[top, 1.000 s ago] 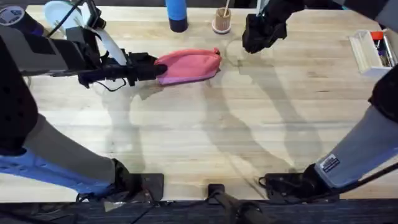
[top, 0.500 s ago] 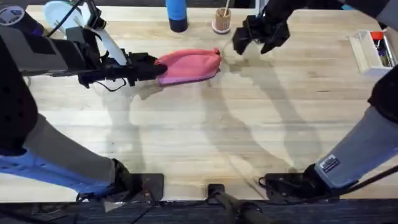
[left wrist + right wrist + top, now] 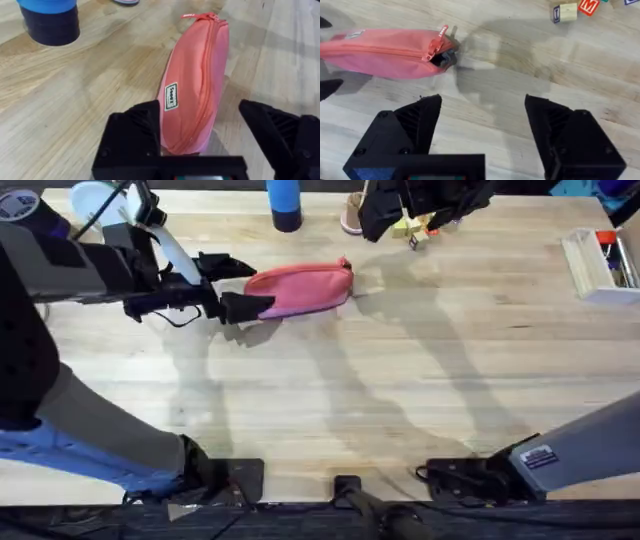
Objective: Unzip the bag, pick up the pens from the table one at a time and place them inside, then zip the bag closed.
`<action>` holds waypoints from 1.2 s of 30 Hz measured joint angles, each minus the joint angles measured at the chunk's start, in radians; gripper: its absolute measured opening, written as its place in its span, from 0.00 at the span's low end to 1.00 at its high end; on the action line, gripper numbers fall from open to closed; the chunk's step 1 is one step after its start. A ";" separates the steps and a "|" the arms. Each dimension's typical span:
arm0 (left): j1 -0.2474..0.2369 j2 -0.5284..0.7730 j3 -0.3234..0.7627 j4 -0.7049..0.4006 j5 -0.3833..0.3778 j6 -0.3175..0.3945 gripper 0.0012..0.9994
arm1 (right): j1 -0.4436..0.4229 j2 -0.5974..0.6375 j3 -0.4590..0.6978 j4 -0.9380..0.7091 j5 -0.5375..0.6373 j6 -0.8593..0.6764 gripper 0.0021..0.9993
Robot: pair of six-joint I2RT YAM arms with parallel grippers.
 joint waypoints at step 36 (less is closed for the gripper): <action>0.000 -0.767 0.178 -0.650 -0.701 -0.465 1.00 | 0.000 -0.229 0.000 -0.184 0.000 -0.099 1.00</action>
